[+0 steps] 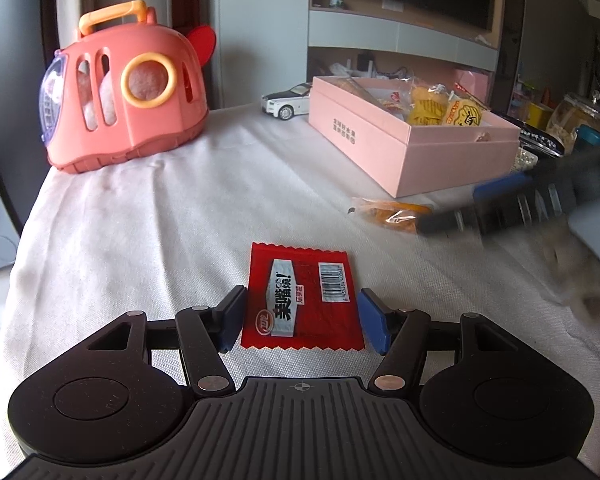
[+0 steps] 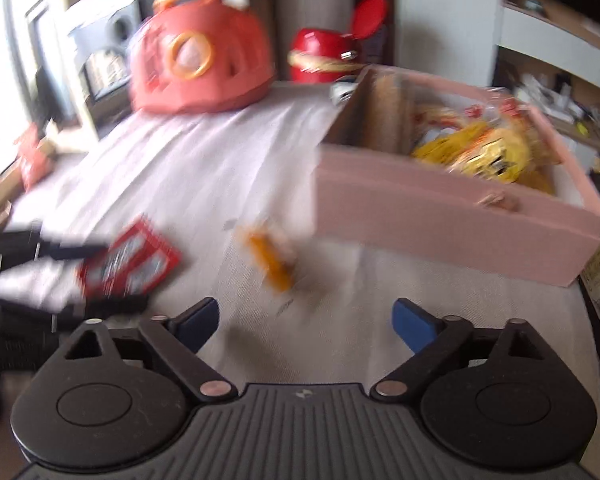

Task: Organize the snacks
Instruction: 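Grasp the red sachet with the left gripper while the right grasps the orange packet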

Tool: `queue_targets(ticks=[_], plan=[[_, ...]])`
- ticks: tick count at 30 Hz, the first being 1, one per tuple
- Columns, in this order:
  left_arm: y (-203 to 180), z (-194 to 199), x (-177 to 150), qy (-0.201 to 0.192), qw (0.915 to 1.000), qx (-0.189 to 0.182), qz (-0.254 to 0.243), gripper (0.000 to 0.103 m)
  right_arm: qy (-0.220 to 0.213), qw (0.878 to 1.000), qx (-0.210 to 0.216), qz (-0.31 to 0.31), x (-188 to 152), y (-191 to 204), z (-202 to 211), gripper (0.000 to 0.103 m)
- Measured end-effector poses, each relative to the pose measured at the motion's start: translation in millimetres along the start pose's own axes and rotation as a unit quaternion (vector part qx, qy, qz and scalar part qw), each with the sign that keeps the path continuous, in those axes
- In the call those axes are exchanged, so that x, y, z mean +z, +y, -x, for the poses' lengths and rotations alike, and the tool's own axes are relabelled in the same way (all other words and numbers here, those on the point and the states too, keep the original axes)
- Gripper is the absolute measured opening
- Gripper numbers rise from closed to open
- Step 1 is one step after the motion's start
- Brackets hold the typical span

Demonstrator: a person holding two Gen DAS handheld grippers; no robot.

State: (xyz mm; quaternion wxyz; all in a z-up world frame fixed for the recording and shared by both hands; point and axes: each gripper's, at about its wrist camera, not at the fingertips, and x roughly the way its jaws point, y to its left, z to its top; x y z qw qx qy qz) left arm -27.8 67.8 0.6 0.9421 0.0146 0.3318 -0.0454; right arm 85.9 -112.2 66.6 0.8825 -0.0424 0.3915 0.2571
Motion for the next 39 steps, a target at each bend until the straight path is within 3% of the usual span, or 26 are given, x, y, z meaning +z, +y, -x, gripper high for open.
queue_targets(ticks=[2, 4, 7, 10, 16, 20, 24, 31, 35, 38, 39], plan=[[0.1, 0.2, -0.7, -0.001, 1.0000, 0.000, 0.000, 0.066, -0.019, 0.999, 0.001, -0.036, 10.4, -7.4, -0.9, 0.089], [-0.3, 0.2, -0.8, -0.002, 1.0000, 0.000, 0.000, 0.066, -0.025, 0.998, -0.003, -0.061, 17.3, -10.5, -5.9, 0.074], [-0.8, 0.5, -1.5, -0.002, 1.0000, 0.001, -0.001, 0.066, -0.009, 0.998, 0.002, -0.068, 16.8, -8.0, -14.7, 0.064], [-0.9, 0.7, -1.8, -0.002, 1.0000, 0.002, -0.001, 0.066, 0.017, 0.997, 0.052, -0.062, 7.0, 0.3, -14.9, 0.064], [-0.9, 0.5, -1.8, -0.002, 1.0000, 0.002, -0.001, 0.066, -0.002, 0.998, 0.057, -0.018, 6.7, 22.4, -0.4, 0.064], [-0.9, 0.5, -1.8, -0.002, 1.0000, 0.001, -0.001, 0.066, 0.002, 0.999, 0.037, -0.033, 18.8, 24.7, -14.7, 0.064], [-0.8, 0.5, -1.8, -0.002, 1.0000, 0.001, -0.001, 0.066, 0.011, 1.000, 0.014, -0.002, 13.4, 35.6, -35.2, 0.065], [-0.8, 0.9, -1.8, -0.003, 1.0000, 0.002, -0.003, 0.066, -0.014, 0.998, -0.010, 0.062, -7.4, 46.1, -21.5, 0.080], [-0.1, 1.0, -2.0, -0.003, 1.0000, 0.000, -0.002, 0.066, -0.028, 0.995, -0.032, 0.085, -7.4, 43.3, -14.9, 0.080], [-0.1, 1.3, -2.3, -0.004, 1.0000, -0.001, 0.000, 0.066, -0.030, 0.999, -0.001, 0.032, 4.3, 27.5, -14.2, 0.074], [0.1, 1.3, -2.3, -0.004, 1.0000, -0.001, 0.000, 0.066, -0.027, 0.999, 0.014, 0.017, 8.1, 23.1, -15.1, 0.063]])
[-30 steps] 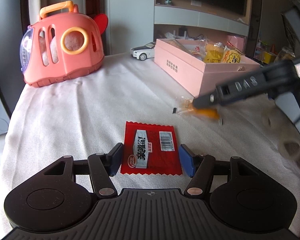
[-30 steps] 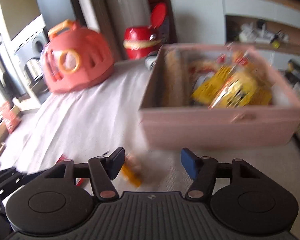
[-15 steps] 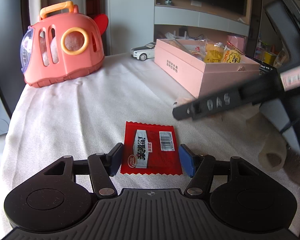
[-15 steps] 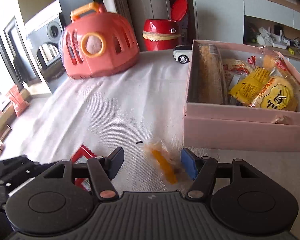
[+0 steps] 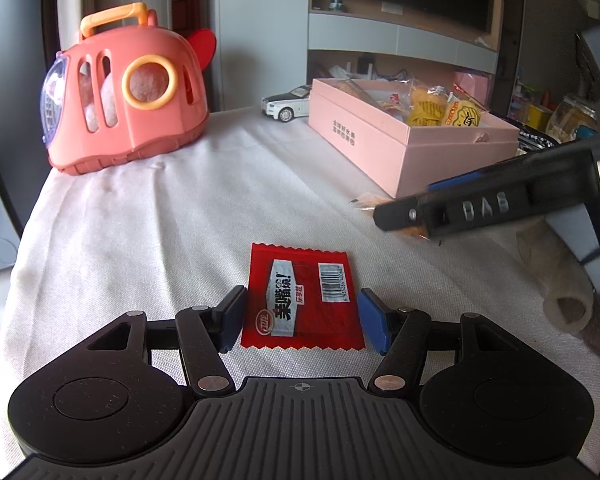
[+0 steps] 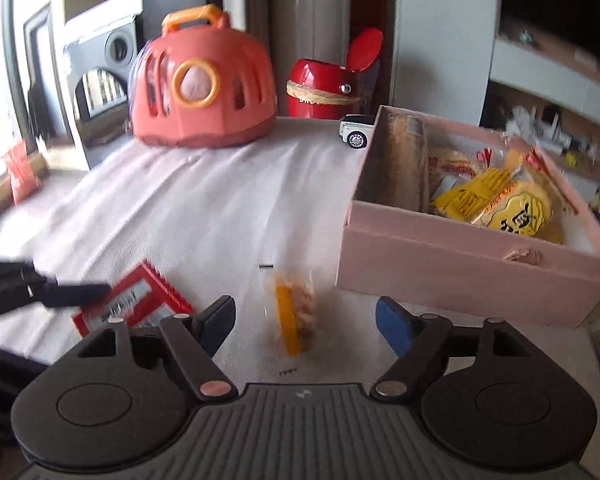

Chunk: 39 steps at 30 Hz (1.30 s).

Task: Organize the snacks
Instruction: 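Grasp the red sachet with the left gripper while the right grasps the orange packet, then carry both packets over the pink box and open both grippers to drop them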

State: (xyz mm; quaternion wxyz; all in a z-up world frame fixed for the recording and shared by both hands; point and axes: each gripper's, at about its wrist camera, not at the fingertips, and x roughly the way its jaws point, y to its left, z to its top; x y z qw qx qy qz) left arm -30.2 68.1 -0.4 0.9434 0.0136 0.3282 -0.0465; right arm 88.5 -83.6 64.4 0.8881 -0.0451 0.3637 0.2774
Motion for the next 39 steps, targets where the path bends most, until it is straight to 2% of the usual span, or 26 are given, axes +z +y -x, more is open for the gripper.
queue_targets(ticks=[1, 5, 7, 13, 19, 22, 26, 28, 29, 31, 33, 35, 36, 39], plan=[[0.2, -0.1, 0.0, 0.000, 1.0000, 0.000, 0.001, 0.066, 0.005, 1.000, 0.009, -0.007, 1.9, -2.0, -1.7, 0.052], [0.9, -0.1, -0.2, -0.001, 1.0000, -0.001, 0.002, 0.066, 0.017, 0.999, -0.004, 0.038, -3.4, 7.3, -3.2, 0.041], [2.0, 0.0, 0.1, -0.002, 1.0000, -0.002, 0.006, 0.066, 0.026, 0.998, -0.007, 0.056, -8.6, 12.0, -1.4, 0.026], [-5.9, 7.4, -0.2, -0.003, 1.0000, 0.004, -0.002, 0.065, -0.003, 0.999, 0.007, 0.035, -11.1, -1.6, 46.9, 0.024], [-35.6, 35.0, 9.2, -0.016, 0.9968, -0.078, -0.012, 0.065, -0.031, 0.999, -0.028, 0.024, -24.5, -32.8, 111.0, 0.024], [-46.0, 53.8, 40.2, -0.055, 0.9913, -0.119, -0.015, 0.065, -0.062, 0.997, -0.040, 0.014, -21.6, -49.2, 146.8, 0.024], [-54.0, 67.7, 119.1, -0.142, 0.9819, -0.126, -0.010, 0.065, -0.149, 0.988, -0.050, 0.006, 18.6, -66.8, 201.0, 0.024], [-57.8, 55.1, 156.8, -0.157, 0.9794, -0.127, 0.005, 0.066, -0.185, 0.981, -0.058, 0.010, 47.2, -73.4, 216.1, 0.024], [-61.7, 39.7, 174.1, -0.148, 0.9808, -0.126, 0.015, 0.066, -0.199, 0.978, -0.064, 0.012, 60.9, -76.7, 218.9, 0.024], [-67.1, -6.3, 196.5, -0.105, 0.9839, -0.138, 0.043, 0.066, -0.211, 0.975, -0.074, 0.012, 88.8, -82.4, 213.8, 0.024], [-66.5, -65.9, 201.8, -0.070, 0.9792, -0.172, 0.082, 0.066, -0.215, 0.974, -0.075, 0.011, 114.4, -88.8, 198.3, 0.024], [-64.0, -107.1, 198.2, -0.046, 0.9821, -0.151, 0.104, 0.060, -0.199, 0.977, -0.075, 0.003, 135.1, -97.4, 173.8, 0.030], [-61.1, -117.4, 196.0, -0.042, 0.9822, -0.144, 0.114, 0.060, -0.183, 0.980, -0.081, -0.013, 141.6, -102.5, 159.4, 0.040], [-48.0, -125.8, 189.7, -0.032, 0.9766, -0.160, 0.141, 0.058, -0.153, 0.985, -0.075, -0.034, 142.2, -115.7, 133.8, 0.043]])
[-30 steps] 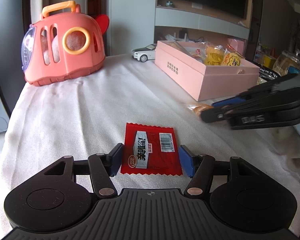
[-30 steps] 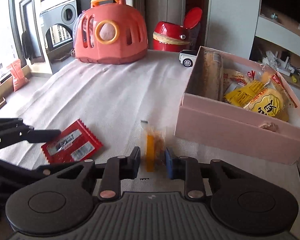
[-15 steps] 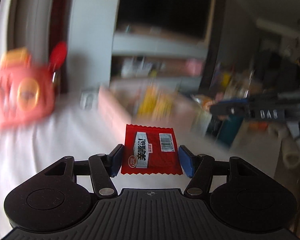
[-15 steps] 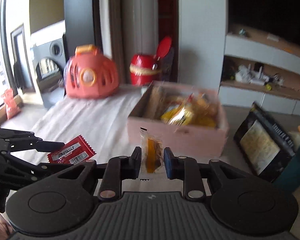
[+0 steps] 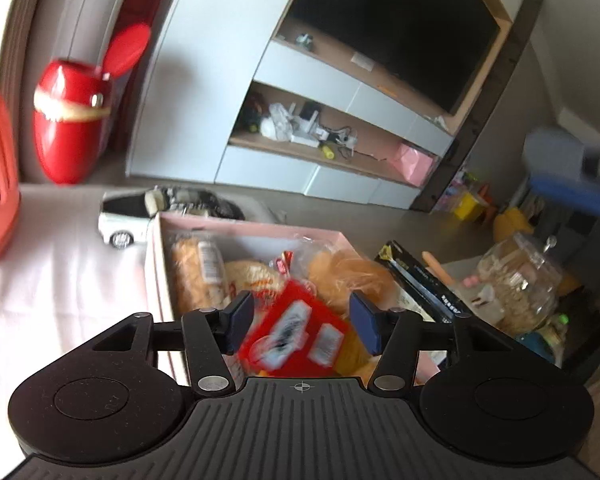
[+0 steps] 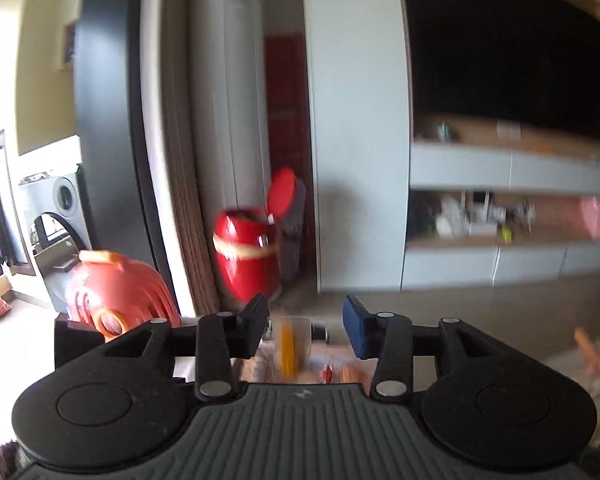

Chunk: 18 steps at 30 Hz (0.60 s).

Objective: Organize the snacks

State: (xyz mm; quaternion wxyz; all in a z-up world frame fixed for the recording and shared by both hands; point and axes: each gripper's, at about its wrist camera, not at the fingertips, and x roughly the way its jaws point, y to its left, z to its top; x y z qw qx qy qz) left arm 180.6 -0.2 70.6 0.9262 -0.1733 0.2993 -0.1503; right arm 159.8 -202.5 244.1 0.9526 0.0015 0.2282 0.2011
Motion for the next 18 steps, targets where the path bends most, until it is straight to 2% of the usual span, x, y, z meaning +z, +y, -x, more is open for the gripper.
queue_targets(ticks=[3, 5, 8, 10, 13, 18], plan=[[9.4, 13.4, -4.2, -0.002, 0.9997, 0.022, 0.012, 0.058, 0.009, 1.000, -0.014, 0.001, -17.8, -4.3, -11.5, 0.057], [7.6, 28.7, -10.5, -0.003, 0.9981, 0.061, 0.007, 0.058, 0.023, 0.999, -0.022, -0.009, -30.7, -7.7, -17.4, 0.057], [-1.7, 57.5, -33.0, -0.016, 0.9958, 0.077, -0.046, 0.058, 0.043, 0.999, -0.019, -0.024, -52.8, -8.4, -19.6, 0.060], [-9.4, 72.4, -49.7, -0.021, 0.9908, 0.102, -0.087, 0.058, 0.054, 0.998, -0.020, -0.033, -69.7, -5.9, -15.9, 0.069], [-22.4, 89.4, -78.6, -0.013, 0.9852, 0.132, -0.108, 0.058, 0.067, 0.997, -0.027, -0.035, -103.8, 2.4, -8.6, 0.071], [-26.8, 103.0, -127.7, 0.004, 0.9824, 0.159, -0.098, 0.058, 0.107, 0.993, -0.054, -0.001, -162.5, 23.8, -2.2, 0.072]])
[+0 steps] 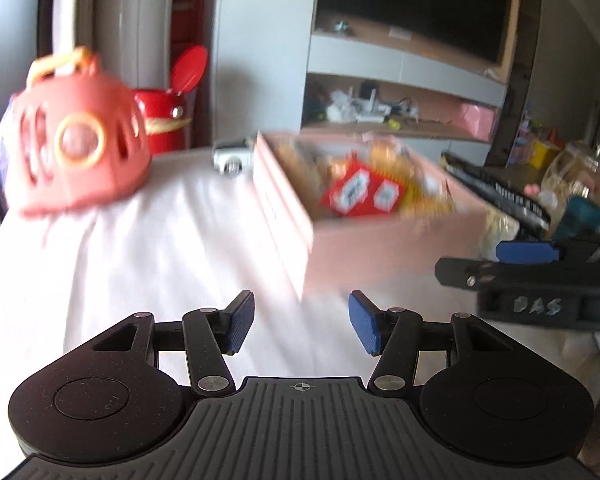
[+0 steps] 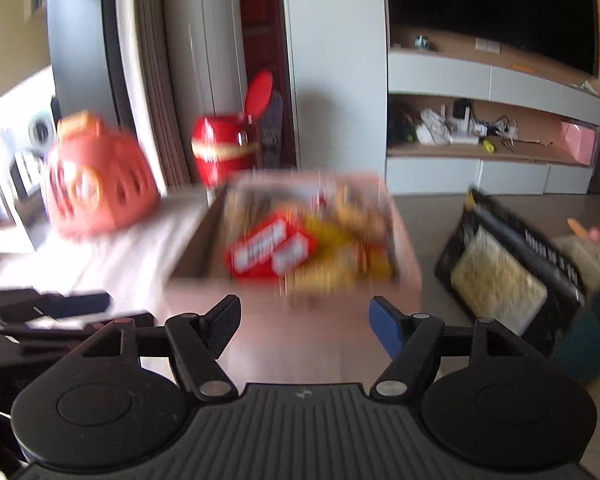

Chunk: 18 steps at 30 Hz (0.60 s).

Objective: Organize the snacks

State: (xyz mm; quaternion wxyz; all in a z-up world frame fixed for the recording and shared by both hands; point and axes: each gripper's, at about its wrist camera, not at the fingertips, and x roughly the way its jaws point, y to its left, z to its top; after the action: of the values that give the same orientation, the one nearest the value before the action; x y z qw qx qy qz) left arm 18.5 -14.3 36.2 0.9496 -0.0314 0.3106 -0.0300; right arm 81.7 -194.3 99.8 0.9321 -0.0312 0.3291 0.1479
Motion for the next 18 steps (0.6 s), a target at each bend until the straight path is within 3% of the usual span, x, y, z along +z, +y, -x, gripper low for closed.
queue_targets(ticks=[5, 9, 10, 14, 18], plan=[[-5.5, -18.5, -26.7, 0.024, 0.9995, -0.003, 0.021, 0.059, 0.022, 0.999, -0.032, 0.029, -33.6, 8.7, -8.4, 0.072], [-16.8, -23.9, -36.0, 0.004, 0.9998, 0.019, -0.004, 0.060, 0.042, 0.999, -0.027, 0.001, -42.7, -2.4, -19.9, 0.077], [-20.3, -24.7, -38.8, 0.002, 0.9996, 0.024, -0.014, 0.062, 0.036, 0.999, -0.023, -0.016, -46.0, -7.6, -21.0, 0.082], [-24.5, -26.0, -37.4, 0.003, 0.9991, 0.032, -0.028, 0.062, 0.029, 0.999, -0.010, -0.043, -51.1, -17.4, -18.0, 0.084], [-24.4, -26.5, -37.0, 0.003, 0.9991, 0.032, -0.028, 0.062, 0.033, 0.998, -0.037, -0.029, -54.2, -10.3, -18.5, 0.086]])
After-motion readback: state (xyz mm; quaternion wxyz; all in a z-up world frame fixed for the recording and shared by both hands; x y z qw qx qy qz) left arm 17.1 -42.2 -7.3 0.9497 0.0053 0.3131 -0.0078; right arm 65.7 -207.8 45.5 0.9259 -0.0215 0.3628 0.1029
